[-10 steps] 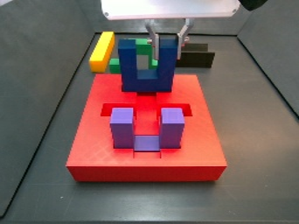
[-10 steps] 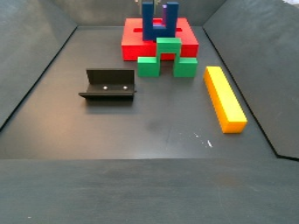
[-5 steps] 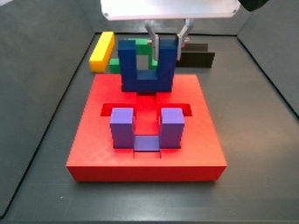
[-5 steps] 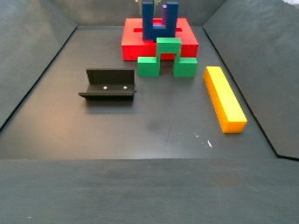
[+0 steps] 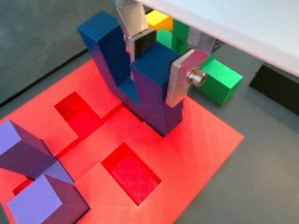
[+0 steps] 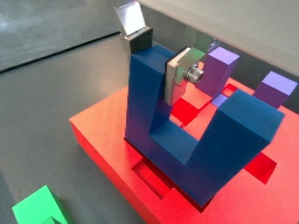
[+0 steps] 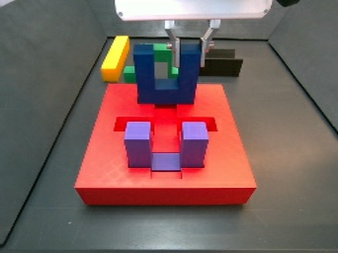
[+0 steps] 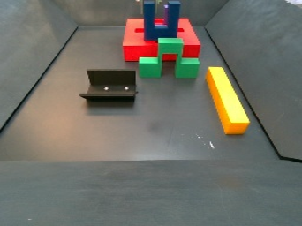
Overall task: Pick up the blue object. Move up. Place the blue object on the fixture. Regrasp the blue object. Move to above the board. Insert the blue object.
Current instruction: Insert the blue object.
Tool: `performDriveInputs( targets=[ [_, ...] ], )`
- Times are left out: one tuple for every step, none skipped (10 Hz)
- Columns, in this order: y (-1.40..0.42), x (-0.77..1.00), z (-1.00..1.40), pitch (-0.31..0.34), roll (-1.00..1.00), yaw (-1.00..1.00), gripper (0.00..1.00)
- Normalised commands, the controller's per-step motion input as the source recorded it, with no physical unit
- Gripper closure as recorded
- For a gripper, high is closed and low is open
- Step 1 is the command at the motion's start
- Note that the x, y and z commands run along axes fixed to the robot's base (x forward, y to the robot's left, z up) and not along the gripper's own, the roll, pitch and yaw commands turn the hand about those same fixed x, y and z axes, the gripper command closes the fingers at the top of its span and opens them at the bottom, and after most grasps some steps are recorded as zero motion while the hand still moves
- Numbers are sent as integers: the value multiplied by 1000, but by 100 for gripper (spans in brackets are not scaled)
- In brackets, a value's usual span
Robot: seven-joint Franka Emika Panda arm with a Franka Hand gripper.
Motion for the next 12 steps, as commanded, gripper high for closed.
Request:
performDriveInputs(
  targets=[
    [191, 0, -249, -104, -270, 0, 100],
    [183, 0, -329, -76, -211, 0, 100],
    [154, 0, -434, -73, -194, 0, 100],
    [149, 3, -606, -61, -259, -31, 100],
    [14, 0, -751, -87, -79, 0, 100],
    [0, 0, -814, -40, 0, 0, 100],
    [0, -3, -831, -31, 29, 0, 100],
    [-9, -34, -709, -10, 169, 0, 100],
    [-6, -74, -617, -4, 256, 0, 100],
    [0, 0, -377, 0, 163, 0, 100],
    [0, 0, 0, -6, 0, 0, 100],
    [0, 0, 0, 0, 0, 0, 100]
  ],
)
